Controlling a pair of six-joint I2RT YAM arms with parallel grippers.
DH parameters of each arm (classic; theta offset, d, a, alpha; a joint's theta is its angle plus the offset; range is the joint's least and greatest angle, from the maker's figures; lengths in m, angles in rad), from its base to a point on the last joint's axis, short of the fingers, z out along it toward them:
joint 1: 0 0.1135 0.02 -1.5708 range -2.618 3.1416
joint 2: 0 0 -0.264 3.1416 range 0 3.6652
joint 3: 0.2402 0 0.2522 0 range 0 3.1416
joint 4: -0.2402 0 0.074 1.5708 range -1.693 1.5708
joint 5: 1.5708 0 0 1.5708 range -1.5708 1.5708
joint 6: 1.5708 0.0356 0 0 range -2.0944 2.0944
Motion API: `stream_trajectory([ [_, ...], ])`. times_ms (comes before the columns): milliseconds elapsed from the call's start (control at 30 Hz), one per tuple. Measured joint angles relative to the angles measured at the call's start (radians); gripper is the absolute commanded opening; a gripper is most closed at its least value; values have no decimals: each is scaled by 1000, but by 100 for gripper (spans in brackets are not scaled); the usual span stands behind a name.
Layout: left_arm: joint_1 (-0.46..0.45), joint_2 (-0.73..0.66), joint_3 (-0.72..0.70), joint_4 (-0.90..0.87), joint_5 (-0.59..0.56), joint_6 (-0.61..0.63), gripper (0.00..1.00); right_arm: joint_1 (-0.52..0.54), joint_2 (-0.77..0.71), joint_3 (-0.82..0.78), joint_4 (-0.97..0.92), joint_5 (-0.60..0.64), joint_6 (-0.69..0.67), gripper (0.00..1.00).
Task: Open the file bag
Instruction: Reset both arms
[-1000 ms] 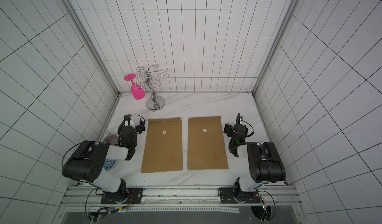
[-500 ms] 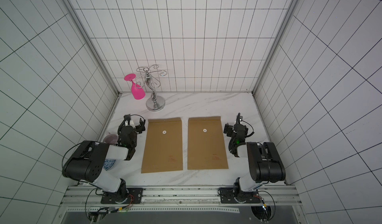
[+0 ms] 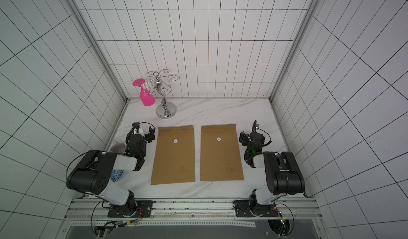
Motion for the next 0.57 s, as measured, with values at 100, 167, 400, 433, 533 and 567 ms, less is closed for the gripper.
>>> stream_trajectory([
  [100, 0, 0, 0, 0, 0, 0, 98, 0, 0, 0, 0, 0, 0, 99],
  [167, 0, 0, 0, 0, 0, 0, 98, 0, 0, 0, 0, 0, 0, 99],
  [400, 0, 0, 0, 0, 0, 0, 98, 0, 0, 0, 0, 0, -1, 99],
  [433, 0, 0, 1, -2, 0, 0, 98, 0, 0, 0, 0, 0, -1, 99],
  [533, 0, 0, 7, -11, 0, 0, 98, 0, 0, 0, 0, 0, -1, 99],
  [567, 0, 0, 7, -10, 2, 0, 97, 0, 0, 0, 0, 0, -1, 99],
])
